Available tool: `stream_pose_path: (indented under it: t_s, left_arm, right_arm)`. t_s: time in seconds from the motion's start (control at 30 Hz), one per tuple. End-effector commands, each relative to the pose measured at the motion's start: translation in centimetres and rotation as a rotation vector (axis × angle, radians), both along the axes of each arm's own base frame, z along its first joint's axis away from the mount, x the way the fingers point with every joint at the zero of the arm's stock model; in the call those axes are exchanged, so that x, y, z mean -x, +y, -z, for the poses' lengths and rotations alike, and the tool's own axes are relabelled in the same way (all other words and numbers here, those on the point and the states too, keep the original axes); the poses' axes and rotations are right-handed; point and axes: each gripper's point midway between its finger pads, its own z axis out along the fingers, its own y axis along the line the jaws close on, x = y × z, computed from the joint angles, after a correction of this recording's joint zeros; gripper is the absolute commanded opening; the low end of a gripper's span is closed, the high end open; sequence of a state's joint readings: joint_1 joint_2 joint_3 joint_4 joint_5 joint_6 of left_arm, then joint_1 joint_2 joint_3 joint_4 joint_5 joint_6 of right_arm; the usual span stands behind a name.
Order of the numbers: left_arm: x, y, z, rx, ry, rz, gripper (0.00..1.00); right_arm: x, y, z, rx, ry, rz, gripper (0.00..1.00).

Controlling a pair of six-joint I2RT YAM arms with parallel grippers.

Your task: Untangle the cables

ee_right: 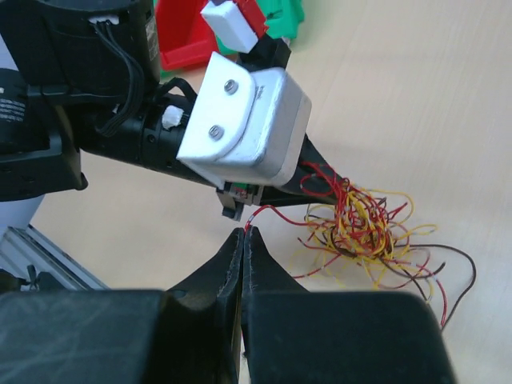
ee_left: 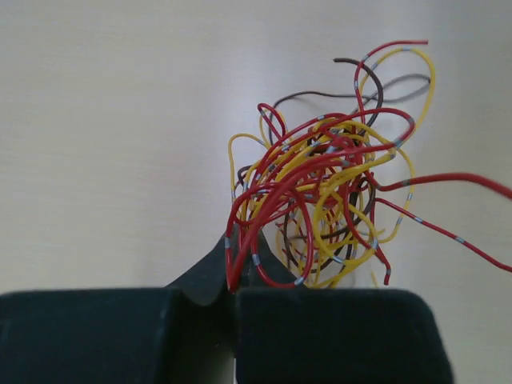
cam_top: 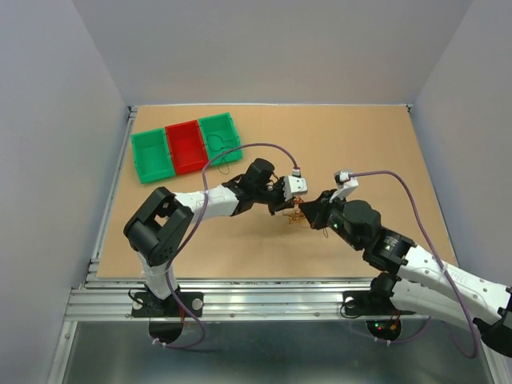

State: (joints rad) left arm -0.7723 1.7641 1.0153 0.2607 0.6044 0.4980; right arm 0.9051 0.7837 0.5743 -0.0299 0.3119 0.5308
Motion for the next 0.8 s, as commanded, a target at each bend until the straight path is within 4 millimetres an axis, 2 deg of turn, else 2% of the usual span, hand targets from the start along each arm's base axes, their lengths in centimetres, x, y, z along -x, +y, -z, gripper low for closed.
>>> stream_pose_path:
  t_s: [0.0, 0.03, 0.07, 0.1, 0.13, 0.17, 0.2, 0.23, 0.27, 0.33, 0.37, 0.47, 0.57, 0.63, 0.67, 0.77]
  left_arm:
    - [-3.3, -0.7, -4.2, 0.062, -0.091, -0.120, 0.00]
    - [-5.3, 0.3, -4.8, 0.074, -0.115, -0.203, 0.00]
    - [-6.2, 1.0, -5.4, 0.097, -0.100, -0.252, 0.00]
    - [-7.4, 1.8, -5.8, 0.109, -0.101, -0.309, 0.00]
    - [-9.4, 3.5, -6.4, 0.124, -0.100, -0.376, 0.00]
    - [-10.5, 4.1, -7.2, 0.151, -0.074, -0.429, 0.00]
    - [-11.8, 5.3, -7.4, 0.159, -0.067, -0.492, 0.00]
    - [-13.6, 7.2, -7.9, 0.172, -0.064, -0.554, 0.00]
    - [-14.4, 8.0, -8.3, 0.192, -0.048, -0.584, 0.00]
    - [-15.6, 9.3, -8.8, 0.222, -0.013, -0.640, 0.00]
    - [-16.5, 10.5, -8.8, 0.225, -0.013, -0.683, 0.00]
    - [-17.4, 11.6, -9.2, 0.237, -0.014, -0.738, 0.00]
    - [-18.0, 12.6, -9.7, 0.246, -0.033, -0.803, 0.00]
    - [-18.0, 12.9, -10.1, 0.254, -0.037, -0.806, 0.00]
    - [-17.8, 12.7, -10.3, 0.261, -0.038, -0.789, 0.00]
    - [-14.9, 10.9, -11.8, 0.302, -0.026, -0.612, 0.00]
  right_arm:
    - [-0.2, -0.9, -5.8, -0.145, -0.123, 0.046, 0.00]
    - [-0.4, -1.8, -5.2, -0.143, -0.124, 0.091, 0.01]
    - [-0.4, -2.6, -5.3, -0.167, -0.126, 0.122, 0.01]
    - [0.0, -3.9, -6.2, -0.210, -0.149, 0.156, 0.01]
    - [0.1, -4.8, -6.4, -0.236, -0.157, 0.189, 0.01]
    - [0.3, -6.6, -6.6, -0.286, -0.170, 0.253, 0.01]
    - [0.5, -7.6, -6.6, -0.308, -0.176, 0.282, 0.01]
    - [0.7, -8.5, -6.8, -0.335, -0.185, 0.308, 0.01]
    - [0.7, -9.7, -6.3, -0.357, -0.184, 0.361, 0.00]
    - [1.8, -12.1, -6.5, -0.417, -0.202, 0.404, 0.01]
    - [1.9, -13.2, -5.8, -0.424, -0.194, 0.450, 0.01]
    - [2.8, -16.0, -6.2, -0.493, -0.217, 0.520, 0.01]
    - [2.8, -17.5, -5.4, -0.471, -0.171, 0.605, 0.01]
    - [2.7, -17.7, -5.0, -0.464, -0.167, 0.618, 0.01]
    - [2.6, -17.8, -4.8, -0.461, -0.167, 0.626, 0.01]
    - [2.1, -17.7, -3.9, -0.386, -0.160, 0.653, 0.02]
